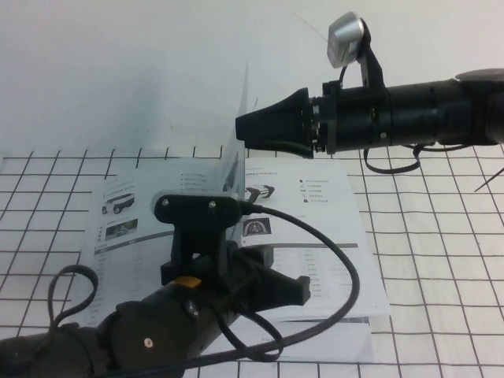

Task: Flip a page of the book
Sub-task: Open the closed book

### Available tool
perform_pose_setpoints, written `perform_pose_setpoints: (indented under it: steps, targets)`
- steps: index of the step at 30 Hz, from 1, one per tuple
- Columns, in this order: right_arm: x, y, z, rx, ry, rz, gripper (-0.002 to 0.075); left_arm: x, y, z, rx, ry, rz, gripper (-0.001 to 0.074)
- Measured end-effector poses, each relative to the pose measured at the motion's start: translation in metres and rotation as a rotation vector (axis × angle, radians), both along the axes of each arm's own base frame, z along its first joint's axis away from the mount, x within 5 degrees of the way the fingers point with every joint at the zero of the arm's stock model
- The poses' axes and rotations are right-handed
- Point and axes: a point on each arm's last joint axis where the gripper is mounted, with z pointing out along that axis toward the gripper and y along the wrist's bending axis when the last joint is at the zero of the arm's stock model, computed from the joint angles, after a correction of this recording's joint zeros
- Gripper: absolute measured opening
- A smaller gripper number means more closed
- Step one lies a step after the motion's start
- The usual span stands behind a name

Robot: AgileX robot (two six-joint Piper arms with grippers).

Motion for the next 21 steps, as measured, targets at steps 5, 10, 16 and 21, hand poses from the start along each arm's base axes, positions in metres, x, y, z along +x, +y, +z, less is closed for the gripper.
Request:
perform_pose_setpoints:
  steps: [5, 10, 16, 21]
  targets:
    - [-0.002, 0.0, 0.02, 0.011, -0.061, 0.008, 0.0507, 0.006, 0.013, -0.002, 0.029, 0.008, 0.178, -0.0002]
    - [-0.006, -0.001, 0.022, -0.036, -0.094, 0.037, 0.05, 0.007, 0.025, -0.008, 0.097, 0.052, 0.301, -0.0002]
    - [-0.013, -0.007, 0.003, -0.268, -0.154, 0.14, 0.0365, 0.01, 0.033, -0.012, 0.188, 0.07, 0.292, -0.0002]
    - [-0.017, -0.017, -0.016, -0.491, -0.173, 0.222, 0.0183, 0.023, 0.052, -0.023, 0.155, 0.143, 0.281, -0.0002]
